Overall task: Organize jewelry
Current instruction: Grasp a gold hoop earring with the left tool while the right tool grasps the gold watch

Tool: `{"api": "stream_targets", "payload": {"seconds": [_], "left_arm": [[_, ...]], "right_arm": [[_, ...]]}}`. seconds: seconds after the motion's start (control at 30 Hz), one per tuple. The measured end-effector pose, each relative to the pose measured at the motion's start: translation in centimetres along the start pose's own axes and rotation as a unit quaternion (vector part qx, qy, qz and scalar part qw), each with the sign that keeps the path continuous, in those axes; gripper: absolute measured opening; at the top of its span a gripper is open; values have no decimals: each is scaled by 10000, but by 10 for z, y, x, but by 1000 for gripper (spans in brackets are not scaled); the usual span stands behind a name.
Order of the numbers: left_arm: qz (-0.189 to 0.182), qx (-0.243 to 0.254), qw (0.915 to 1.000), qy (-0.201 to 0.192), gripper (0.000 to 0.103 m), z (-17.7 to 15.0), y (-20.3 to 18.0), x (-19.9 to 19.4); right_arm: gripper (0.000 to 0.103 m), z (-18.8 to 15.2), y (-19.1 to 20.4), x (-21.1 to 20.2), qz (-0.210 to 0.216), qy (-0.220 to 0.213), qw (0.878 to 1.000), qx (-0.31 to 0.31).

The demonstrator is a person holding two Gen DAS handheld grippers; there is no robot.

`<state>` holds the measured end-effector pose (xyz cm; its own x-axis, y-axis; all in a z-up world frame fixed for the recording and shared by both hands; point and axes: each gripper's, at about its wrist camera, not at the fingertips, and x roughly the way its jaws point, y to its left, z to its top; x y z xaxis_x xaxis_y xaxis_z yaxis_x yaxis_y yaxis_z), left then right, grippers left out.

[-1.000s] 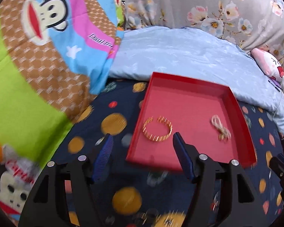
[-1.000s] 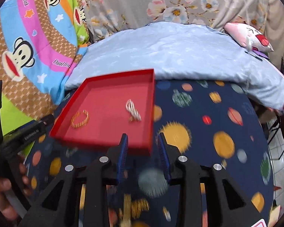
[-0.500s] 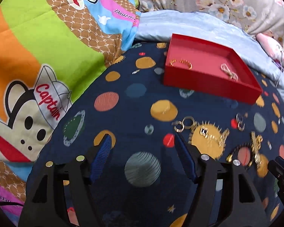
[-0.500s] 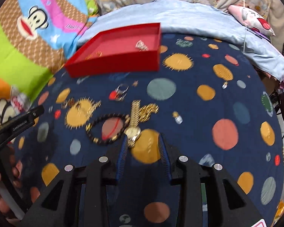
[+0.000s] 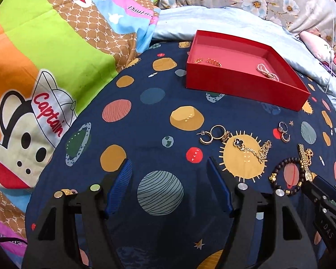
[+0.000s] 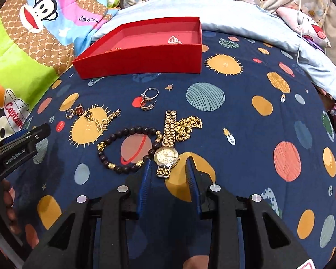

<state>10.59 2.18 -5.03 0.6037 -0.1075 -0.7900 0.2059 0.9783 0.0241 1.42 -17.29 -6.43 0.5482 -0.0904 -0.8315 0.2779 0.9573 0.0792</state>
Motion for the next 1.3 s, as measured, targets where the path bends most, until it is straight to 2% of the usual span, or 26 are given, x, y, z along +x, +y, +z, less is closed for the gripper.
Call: {"api": "stream_targets", "payload": {"seconds": [0.13,0.6,0.7,0.87,0.97,1.1,1.13,1.3], "left_arm": [[-22,-35,10000,28,66,0,2,3],[-97,41,9999,103,65,11,-17,27],[-120,74,9998,152,57,13,-20,35],[-145,108,9998,85,51,16,-24,40],[-192,170,9997,28,42,17,-27,40],[-278,206,9994,15,21,19,-31,40],[-302,190,9994,22,18,19,-30,40],[-473,55,9988,108,18,20,-26,37]], "right_arm": [[23,2,2,2,-37,-29,10000,-51],[22,5,-7,1,133,-17,9998,174],[22,6,-8,0,165,-23,9997,201],[22,7,-10,0,213,0,9995,249],[22,7,-10,1,221,3,9994,251],[22,7,-10,0,229,-3,9994,247],[22,8,-10,-1,236,-15,9994,249],[22,10,-9,-8,242,-102,9994,224]]}}
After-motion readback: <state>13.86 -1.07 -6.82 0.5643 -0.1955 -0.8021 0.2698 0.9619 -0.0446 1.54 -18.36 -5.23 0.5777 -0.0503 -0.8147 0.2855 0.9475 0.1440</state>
